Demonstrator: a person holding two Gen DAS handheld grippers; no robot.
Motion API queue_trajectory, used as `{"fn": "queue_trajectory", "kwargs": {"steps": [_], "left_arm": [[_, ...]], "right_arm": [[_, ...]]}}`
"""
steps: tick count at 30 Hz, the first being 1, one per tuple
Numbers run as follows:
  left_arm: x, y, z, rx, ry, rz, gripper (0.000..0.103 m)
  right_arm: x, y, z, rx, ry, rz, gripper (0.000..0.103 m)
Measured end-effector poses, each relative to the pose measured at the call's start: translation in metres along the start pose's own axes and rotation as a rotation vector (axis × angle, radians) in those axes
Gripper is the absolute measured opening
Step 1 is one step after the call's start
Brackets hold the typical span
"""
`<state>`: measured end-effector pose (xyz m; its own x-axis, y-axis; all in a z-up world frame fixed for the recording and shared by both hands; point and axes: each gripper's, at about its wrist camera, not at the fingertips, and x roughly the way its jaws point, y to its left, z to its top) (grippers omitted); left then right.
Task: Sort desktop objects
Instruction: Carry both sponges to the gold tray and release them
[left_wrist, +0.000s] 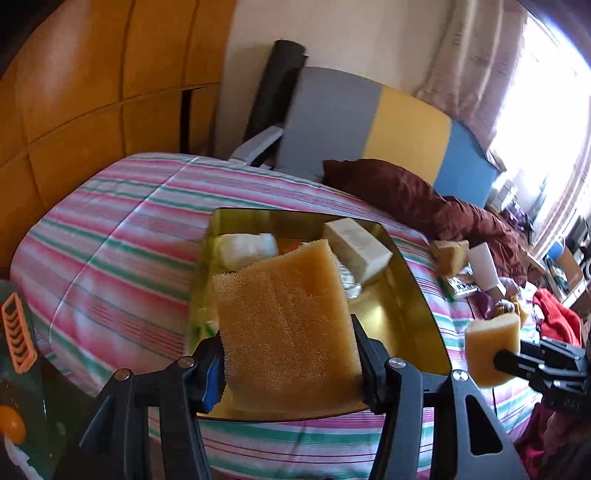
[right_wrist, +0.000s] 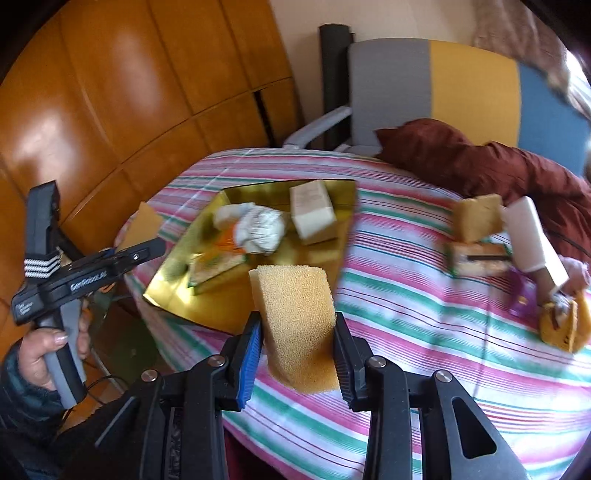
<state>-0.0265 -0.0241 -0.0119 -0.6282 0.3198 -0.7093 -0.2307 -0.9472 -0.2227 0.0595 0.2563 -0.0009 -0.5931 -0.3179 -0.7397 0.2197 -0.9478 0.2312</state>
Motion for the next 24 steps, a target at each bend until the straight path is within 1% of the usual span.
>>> {"fn": "queue_trajectory", "kwargs": {"steps": [7,9,14,16,18,19,20,21,24], "left_arm": [[-0.002,0.033,0.001,-0.057,-0.006,0.012,0.057],[0.0,0.037,0.004,-0.066,-0.003,0.002,0.057],[0.01,0.033,0.018,-0.037,-0.005,-0.022,0.058],[0.018,0.03,0.027,-0.018,-0.004,-0.019,0.06],[0.025,0.03,0.037,-0.018,-0.014,-0.018,0.069],[0.03,0.032,0.04,-0.024,-0.005,-0.012,0.07],[0.033,0.034,0.044,-0.039,0.005,-0.01,0.071],[0.036,0.038,0.046,-0.062,0.014,-0.021,0.074],[0.035,0.043,0.043,-0.082,0.013,-0.022,0.077]], "right_arm": [[0.018,0.028,0.008,-0.021,0.009,0.061,0.038],[0.022,0.032,0.013,-0.023,0.008,0.066,0.038],[0.041,0.045,0.025,-0.026,0.028,0.083,0.038],[0.051,0.047,0.032,0.005,0.029,0.095,0.039],[0.061,0.048,0.04,0.041,0.035,0.136,0.044],[0.064,0.05,0.043,0.054,0.034,0.152,0.048],[0.067,0.052,0.045,0.064,0.03,0.162,0.056],[0.069,0.055,0.045,0.069,0.027,0.177,0.06],[0.073,0.064,0.041,0.058,0.039,0.203,0.061]]}}
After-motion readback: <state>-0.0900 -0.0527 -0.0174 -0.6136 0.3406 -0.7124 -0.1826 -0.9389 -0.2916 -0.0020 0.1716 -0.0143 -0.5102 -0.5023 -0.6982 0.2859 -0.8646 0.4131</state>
